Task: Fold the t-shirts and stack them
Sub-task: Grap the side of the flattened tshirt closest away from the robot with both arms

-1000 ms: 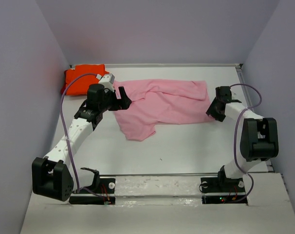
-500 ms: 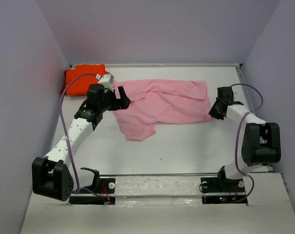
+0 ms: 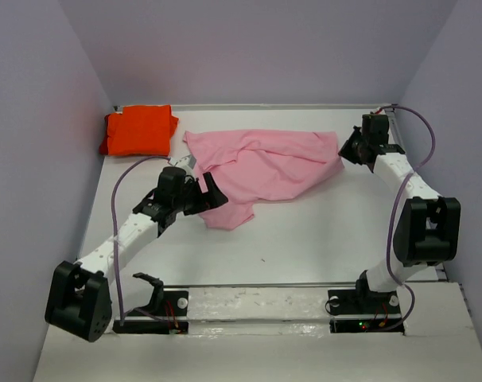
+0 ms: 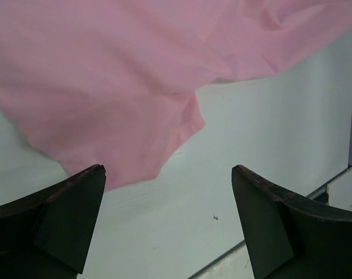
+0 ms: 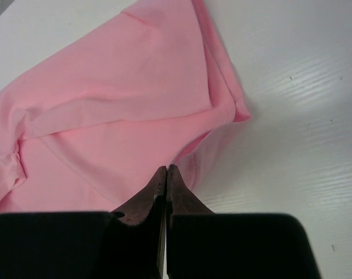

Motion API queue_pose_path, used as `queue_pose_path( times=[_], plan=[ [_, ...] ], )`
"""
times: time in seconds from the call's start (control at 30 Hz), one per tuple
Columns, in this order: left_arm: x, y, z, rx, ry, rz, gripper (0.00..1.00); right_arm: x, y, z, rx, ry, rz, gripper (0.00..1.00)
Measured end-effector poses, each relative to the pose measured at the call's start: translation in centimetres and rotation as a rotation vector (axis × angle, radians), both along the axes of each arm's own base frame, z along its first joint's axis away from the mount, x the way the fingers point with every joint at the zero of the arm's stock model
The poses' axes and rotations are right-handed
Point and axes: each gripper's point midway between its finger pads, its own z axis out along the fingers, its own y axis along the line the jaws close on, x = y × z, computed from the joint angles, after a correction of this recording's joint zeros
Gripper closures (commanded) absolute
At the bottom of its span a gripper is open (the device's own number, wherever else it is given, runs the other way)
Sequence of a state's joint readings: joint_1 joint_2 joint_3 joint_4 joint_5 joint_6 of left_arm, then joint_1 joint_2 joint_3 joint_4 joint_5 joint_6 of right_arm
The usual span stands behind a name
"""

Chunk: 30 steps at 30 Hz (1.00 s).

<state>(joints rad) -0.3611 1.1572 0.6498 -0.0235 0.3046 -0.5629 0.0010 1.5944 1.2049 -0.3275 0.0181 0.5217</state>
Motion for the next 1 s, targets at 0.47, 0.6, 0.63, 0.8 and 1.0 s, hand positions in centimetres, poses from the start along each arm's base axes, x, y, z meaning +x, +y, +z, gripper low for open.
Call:
queue_pose_path(
  times=[0.47, 0.6, 0.63, 0.8, 1.0],
  plan=[
    [-7.4, 0.5, 1.4, -0.048, -0.045, 0.090, 0.01, 0.6, 1.3, -0.8, 0.060, 0.008, 0.041, 1.00],
    [-8.1, 0.3, -1.1, 0.013, 0.023, 0.105, 0.01, 0.6, 1.5, -0.7, 0.069, 0.007, 0.046, 1.00],
    [-8.2, 0.3, -1.6, 0.027, 0.031, 0.109, 0.01, 0.6, 1.5, -0.7, 0.072, 0.006, 0.046, 1.00],
    [-8.3, 1.1, -4.7, 0.095, 0.075, 0.154, 0.01, 0.6, 1.7, -0.7, 0.078, 0.003, 0.051, 1.00],
    [-7.7, 1.4, -6.1, 0.125, 0.073, 0.186, 0.01, 0.6, 1.9, -0.6, 0.087, 0.002, 0.060, 1.00]
  ],
)
